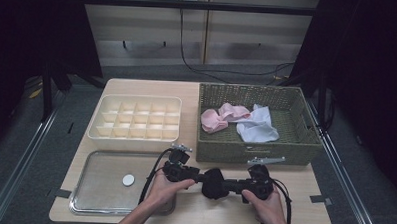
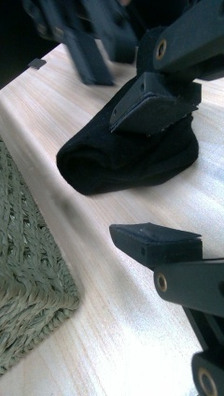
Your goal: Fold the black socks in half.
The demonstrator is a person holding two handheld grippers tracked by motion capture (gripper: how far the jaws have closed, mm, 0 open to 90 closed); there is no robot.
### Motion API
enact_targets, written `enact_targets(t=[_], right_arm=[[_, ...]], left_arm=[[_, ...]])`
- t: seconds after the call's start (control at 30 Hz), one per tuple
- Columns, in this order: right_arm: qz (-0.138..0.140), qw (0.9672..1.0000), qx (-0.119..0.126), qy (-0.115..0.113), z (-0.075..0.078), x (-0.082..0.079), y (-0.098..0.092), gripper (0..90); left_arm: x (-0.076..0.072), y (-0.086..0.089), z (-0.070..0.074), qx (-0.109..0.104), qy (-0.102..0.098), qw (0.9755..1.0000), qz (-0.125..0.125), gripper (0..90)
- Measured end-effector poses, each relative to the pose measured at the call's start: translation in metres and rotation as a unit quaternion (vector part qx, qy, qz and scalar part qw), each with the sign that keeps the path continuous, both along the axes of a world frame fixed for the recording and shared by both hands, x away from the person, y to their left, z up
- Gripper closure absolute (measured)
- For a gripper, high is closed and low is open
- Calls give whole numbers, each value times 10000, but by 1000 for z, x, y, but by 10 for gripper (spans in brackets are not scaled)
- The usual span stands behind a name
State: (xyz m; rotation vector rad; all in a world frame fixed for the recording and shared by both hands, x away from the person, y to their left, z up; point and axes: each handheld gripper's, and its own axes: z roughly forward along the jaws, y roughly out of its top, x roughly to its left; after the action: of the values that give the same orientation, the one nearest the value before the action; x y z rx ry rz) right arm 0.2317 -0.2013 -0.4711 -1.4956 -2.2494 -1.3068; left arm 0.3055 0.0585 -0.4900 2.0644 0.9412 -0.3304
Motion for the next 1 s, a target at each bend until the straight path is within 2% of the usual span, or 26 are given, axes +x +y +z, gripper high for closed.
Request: enact_targets(t=[0.07, 0.17, 0.23, 0.33, 0.43, 0.47, 0.53, 0.6, 0.73, 0.83, 0.87, 0.93, 0.97, 1.0], right_arm=[[110, 9998, -149, 64, -4, -1, 7, 750], [173, 9996, -195, 72, -6, -1, 11, 756], [167, 9995, -256, 75, -7, 0, 13, 762], [145, 9994, -294, 89, -9, 1, 15, 774], [144, 9994, -304, 73, -10, 1, 15, 779], [150, 9994, -298, 68, -11, 1, 15, 778], [169, 9994, -309, 42, -11, 0, 16, 773], [185, 9994, -296, 39, -10, -2, 16, 748], [61, 9993, -376, 52, -7, -7, 8, 750], [25, 9992, -401, 88, -9, -9, 5, 755], [1, 9989, -436, 142, -13, -10, 3, 789], [-53, 9991, -391, 159, -16, -9, 2, 803], [-50, 9990, -408, 152, -17, -9, 2, 811], [-60, 9989, -434, 162, -18, -7, 2, 812]], left_arm=[[-1, 0, 1, 6, 2, 10000, 30, 435], [-1, 1, 2, -59, 36, 10000, 13, 435], [-2, 2, 6, -351, 188, 9992, -74, 404], [-4, 0, 8, -415, 205, 9988, -127, 353], [-4, -4, 5, -393, 252, 9988, -126, 336], [-4, -8, 1, -342, 322, 9988, -133, 331], [-3, -10, -5, -143, 278, 9995, -57, 333], [-2, -11, -8, -101, 296, 9995, -52, 358], [-3, -10, -9, -69, 243, 9996, -94, 382], [-3, -10, -9, -69, 278, 9995, -166, 401], [-4, -11, -10, -77, 252, 9994, -228, 407], [-6, -12, -10, -103, 249, 9992, -300, 430], [-6, -12, -11, -133, 313, 9987, -367, 437], [-7, -13, -11, -106, 273, 9988, -381, 443]])
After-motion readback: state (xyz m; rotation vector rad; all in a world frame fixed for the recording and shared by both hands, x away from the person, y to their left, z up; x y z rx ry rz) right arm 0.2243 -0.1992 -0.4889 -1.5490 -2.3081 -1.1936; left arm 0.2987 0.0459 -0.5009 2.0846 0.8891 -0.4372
